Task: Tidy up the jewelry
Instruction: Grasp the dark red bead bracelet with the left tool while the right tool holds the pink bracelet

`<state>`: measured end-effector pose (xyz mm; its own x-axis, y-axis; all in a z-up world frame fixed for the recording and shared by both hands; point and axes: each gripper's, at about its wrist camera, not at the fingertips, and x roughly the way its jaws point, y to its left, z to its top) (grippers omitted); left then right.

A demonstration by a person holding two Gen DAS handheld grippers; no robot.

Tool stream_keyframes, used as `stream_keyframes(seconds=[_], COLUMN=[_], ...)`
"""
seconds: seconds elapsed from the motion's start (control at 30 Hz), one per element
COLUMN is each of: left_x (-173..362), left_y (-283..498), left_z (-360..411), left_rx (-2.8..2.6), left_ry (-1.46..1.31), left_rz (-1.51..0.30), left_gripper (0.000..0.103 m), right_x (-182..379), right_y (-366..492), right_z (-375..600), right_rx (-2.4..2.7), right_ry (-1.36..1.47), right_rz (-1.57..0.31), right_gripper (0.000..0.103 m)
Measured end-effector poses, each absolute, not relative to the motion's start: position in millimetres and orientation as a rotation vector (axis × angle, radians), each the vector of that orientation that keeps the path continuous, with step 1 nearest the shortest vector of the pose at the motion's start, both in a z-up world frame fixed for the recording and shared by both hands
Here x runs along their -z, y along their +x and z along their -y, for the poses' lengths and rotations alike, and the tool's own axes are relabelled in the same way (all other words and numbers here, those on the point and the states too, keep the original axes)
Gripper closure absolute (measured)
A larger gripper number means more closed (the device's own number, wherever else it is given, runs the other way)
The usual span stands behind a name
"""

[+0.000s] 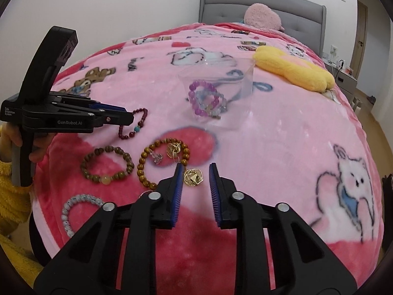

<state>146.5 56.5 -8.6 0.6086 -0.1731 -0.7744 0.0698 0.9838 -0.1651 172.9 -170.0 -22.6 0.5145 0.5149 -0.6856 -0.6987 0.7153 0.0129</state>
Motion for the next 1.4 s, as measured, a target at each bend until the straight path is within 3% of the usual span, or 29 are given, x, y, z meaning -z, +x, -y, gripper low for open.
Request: stream_keyframes(seconds=[0.3,0.63,0.9,1.4], left_x=[20,25,18,-44], left_y=[152,153,149,140], left_z=[-61,-61,-60,-45], left_rx=[0.106,0.065,0.07,0.157], left_ry=[-0.143,-0.118,-0.11,-0.12], left_rz=[-0.925,-0.921,-0.906,-0.775], left_gripper=[0.078,0.097,0.098,0.098], right_x=[34,36,33,-11], right_y=[177,179,179,173], right_z=[164,165,166,166], right_rx=[-0.73,-0.73,-0.729,-0.731], right_ry=[-0.308,-0.301,-0.296,-0.296], right_rz=[-0.751,-0.759,-0.751,-0.66], right_gripper=[0.093,0.095,0.095,0.095])
